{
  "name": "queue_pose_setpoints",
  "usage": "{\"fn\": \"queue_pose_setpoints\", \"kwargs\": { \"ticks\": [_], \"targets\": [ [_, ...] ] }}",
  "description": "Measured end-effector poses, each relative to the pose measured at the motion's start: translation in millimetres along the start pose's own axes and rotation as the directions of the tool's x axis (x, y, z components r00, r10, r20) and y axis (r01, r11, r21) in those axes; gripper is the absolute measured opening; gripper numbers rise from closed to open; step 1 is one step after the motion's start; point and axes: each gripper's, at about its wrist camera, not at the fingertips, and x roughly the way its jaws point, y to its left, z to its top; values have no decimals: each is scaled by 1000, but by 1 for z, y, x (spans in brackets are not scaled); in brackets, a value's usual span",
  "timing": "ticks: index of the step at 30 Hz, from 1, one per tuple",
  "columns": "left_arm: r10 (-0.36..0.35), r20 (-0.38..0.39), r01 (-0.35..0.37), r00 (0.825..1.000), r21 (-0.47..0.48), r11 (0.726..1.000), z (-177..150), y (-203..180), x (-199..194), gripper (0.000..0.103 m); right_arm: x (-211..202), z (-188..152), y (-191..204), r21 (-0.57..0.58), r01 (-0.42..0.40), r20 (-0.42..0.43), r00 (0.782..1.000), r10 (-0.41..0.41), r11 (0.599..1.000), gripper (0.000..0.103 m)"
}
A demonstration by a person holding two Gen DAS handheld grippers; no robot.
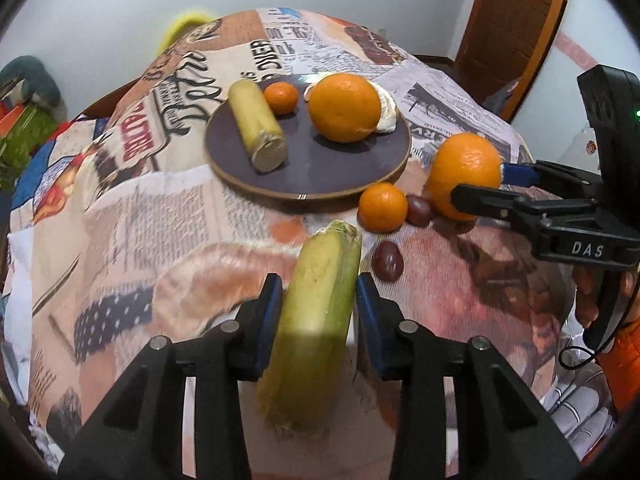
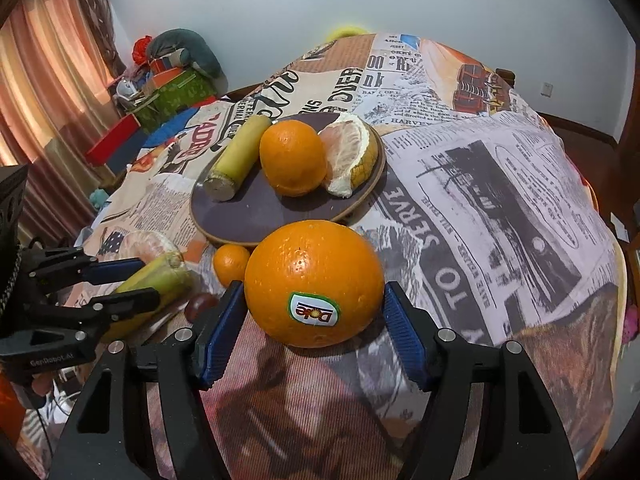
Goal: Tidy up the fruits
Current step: 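Lift the Dole orange with the right tool while the left tool lifts the vegetable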
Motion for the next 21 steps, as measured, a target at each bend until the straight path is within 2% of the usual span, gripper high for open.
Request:
{"fn": "queue_pose_setpoints", "kwargs": {
  "ticks": [6,14,21],
  "targets": [
    [15,-21,-15,1000,28,1000,-15,-8,-10,37,-12,-9,2,6,0,4,1000,0,1000,66],
    [24,-64,-20,998,64,998,-5,-13,5,39,-26,-14,-1,14,13,18,1000,-13,1000,66],
    [42,-34,-40,999,40,998,-3,-11,10,38,-31,-15,-4,18,30,21,999,-30,999,66]
  ]
}}
